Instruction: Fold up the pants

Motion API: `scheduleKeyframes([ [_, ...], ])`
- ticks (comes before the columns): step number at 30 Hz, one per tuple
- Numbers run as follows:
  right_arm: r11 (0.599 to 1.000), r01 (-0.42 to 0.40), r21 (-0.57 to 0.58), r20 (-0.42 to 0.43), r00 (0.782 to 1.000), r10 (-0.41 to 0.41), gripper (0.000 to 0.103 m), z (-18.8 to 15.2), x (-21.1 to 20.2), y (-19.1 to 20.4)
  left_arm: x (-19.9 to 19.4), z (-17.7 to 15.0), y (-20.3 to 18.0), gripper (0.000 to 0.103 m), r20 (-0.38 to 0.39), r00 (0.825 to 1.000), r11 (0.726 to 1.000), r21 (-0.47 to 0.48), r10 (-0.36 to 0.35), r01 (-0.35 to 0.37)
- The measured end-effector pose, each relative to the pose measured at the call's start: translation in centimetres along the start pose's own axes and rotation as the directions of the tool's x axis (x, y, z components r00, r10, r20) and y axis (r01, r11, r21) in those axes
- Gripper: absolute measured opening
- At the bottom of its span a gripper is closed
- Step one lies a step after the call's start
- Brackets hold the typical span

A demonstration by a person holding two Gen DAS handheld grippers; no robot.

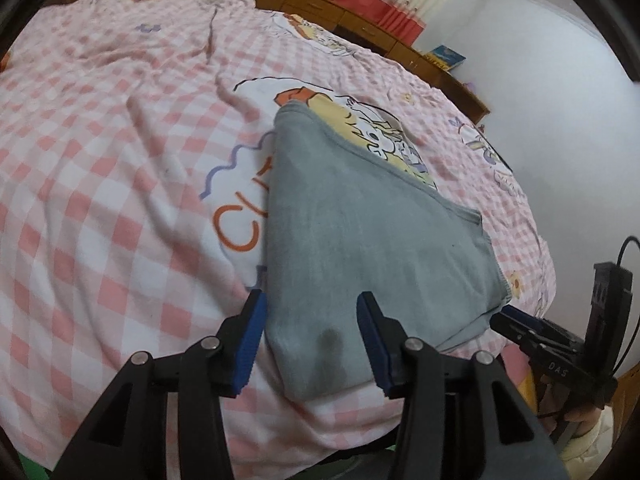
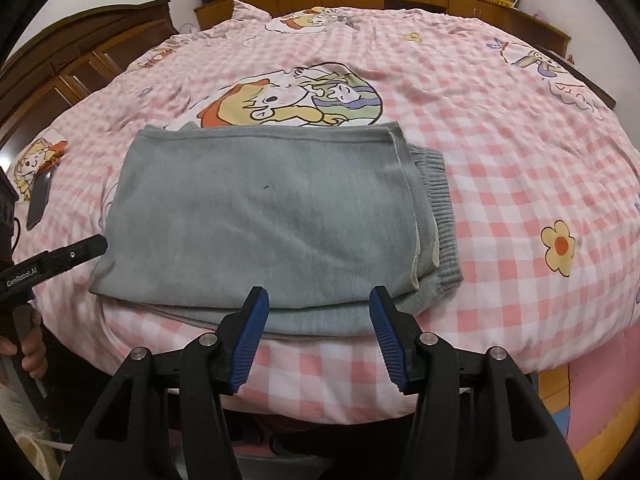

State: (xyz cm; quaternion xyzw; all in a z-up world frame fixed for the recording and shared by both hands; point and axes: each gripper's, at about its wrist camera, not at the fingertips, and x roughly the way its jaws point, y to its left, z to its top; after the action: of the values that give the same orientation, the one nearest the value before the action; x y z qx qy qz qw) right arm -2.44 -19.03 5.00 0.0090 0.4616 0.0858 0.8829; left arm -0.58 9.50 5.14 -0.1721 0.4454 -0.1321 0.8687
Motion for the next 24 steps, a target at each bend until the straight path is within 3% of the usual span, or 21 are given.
scheduleKeyframes([
  [7, 1.000, -0.024, -0.011, -0.009, 1.000, 0.024, 0.053, -0.4, 0.4, 0.2, 2.4, 0.6, 0.1, 0.050, -0.036, 0.997, 0.998, 0.022, 0.066, -0.065],
  [9, 0.999, -0.031, -0.007, -0.009, 0.999, 0.031, 0.053, -0.5, 0.5, 0.2, 3.3, 0.4, 0.2, 0.055, -0.042, 0.997, 0.998, 0.018, 0.063, -0.062],
  [11, 0.999, -0.043, 0.004, -0.011, 0.999, 0.043, 0.053, -0.5, 0.7, 0.1, 3.5, 0.0, 0.2, 0.062, -0.026, 0.998, 0.999, 0.005, 0.054, -0.054],
  [15, 0.998, -0.057, 0.017, -0.012, 0.998, 0.057, 0.053, -0.7, 0.9, -0.1, 3.6, -0.7, -0.8, 0.061, 0.014, 0.994, 0.994, 0.029, 0.107, -0.108],
  [17, 0.998, -0.063, 0.027, -0.005, 0.998, 0.063, 0.053, -0.7, 0.8, -0.3, 3.4, -0.9, -1.0, 0.046, 0.025, 0.995, 0.996, 0.000, 0.092, -0.092],
  [18, 0.998, -0.064, 0.030, -0.001, 0.998, 0.064, 0.053, -0.7, 0.8, -0.3, 3.3, -1.0, -1.1, 0.044, 0.034, 0.995, 0.995, -0.011, 0.097, -0.097],
  [20, 0.997, -0.069, 0.037, 0.010, 0.998, 0.069, 0.053, -0.7, 0.6, -0.5, 2.9, -1.0, -1.4, 0.026, 0.055, 0.992, 0.993, 0.003, 0.118, -0.118],
  [24, 0.996, -0.082, 0.044, 0.035, 0.996, 0.081, 0.053, -0.7, 0.0, -1.0, 1.6, -0.6, -1.5, 0.016, 0.072, 0.991, 0.994, -0.016, 0.111, -0.110],
])
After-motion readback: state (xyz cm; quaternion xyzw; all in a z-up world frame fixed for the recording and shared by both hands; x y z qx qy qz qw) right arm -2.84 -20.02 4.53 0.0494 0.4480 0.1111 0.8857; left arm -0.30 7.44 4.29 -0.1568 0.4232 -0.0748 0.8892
